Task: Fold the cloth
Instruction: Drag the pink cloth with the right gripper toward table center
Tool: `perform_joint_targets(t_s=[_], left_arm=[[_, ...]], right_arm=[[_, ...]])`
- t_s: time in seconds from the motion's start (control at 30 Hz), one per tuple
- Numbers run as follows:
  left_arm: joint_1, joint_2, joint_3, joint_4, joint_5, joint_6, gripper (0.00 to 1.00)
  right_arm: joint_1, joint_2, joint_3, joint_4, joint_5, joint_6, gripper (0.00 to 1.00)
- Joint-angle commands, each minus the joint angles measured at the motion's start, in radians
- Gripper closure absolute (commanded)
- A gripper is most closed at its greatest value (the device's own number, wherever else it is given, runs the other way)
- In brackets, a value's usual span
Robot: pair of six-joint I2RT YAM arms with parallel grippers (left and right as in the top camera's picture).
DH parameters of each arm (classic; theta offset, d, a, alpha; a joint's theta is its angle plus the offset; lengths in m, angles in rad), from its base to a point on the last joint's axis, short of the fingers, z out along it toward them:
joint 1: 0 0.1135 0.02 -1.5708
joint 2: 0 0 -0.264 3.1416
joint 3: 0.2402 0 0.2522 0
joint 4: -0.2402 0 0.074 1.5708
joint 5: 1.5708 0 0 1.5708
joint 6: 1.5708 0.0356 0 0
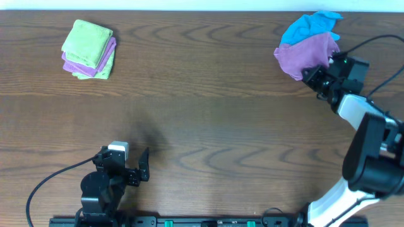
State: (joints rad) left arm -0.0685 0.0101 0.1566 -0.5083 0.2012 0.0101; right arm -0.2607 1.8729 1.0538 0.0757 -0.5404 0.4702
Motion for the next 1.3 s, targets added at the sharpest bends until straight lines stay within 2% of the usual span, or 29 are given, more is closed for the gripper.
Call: perform_joint_targets(t_s=[0.0,0.23,0.43,0.63,0.87,0.93,1.03,1.17,1.27], left_arm=[[-0.003,-0.006,-0.016,0.0,-0.01,-0.006,0.05],[-0.003,-0.006,-0.016,0.0,-0.01,-0.006,0.05],[-0.003,-0.006,-0.016,0.0,-0.01,-0.006,0.05],[-0.003,-0.006,-0.016,0.0,-0.01,-0.006,0.05],[-0.003,-0.006,-0.016,0.0,-0.01,-0.006,0.05],[-0.003,-0.006,-0.016,0.0,-0.01,-0.006,0.05],[-0.003,-0.006,-0.016,0.0,-0.01,-0.006,0.04],[-0.003,-0.006,-0.016,0.0,-0.01,-0.006,0.05],[-0.003,-0.006,-0.016,0.0,-0.01,-0.006,0.04]], right_arm=[[0.074,-0.153,0.029,-0.032,-0.087,-0.088,0.99],[0.251,-0.428,0.029,-0.259,0.017,-0.206,0.99],[0.418,-0.583,0.029,-0.377,0.017,-0.209,0.99],[0.677,-0.667,0.029,-0.403,0.033,-0.154,0.99],[0.928,-0.678,0.033,-0.327,0.039,-0.055,0.99],[0.934,-0.68,0.033,-0.317,0.056,-0.051,0.99],[0.859,-0.677,0.033,-0.382,0.206,-0.028,0.99],[0.679,-0.629,0.032,-0.518,0.404,-0.016,0.99],[0.528,-0.552,0.032,-0.648,0.545,0.101,0.98]])
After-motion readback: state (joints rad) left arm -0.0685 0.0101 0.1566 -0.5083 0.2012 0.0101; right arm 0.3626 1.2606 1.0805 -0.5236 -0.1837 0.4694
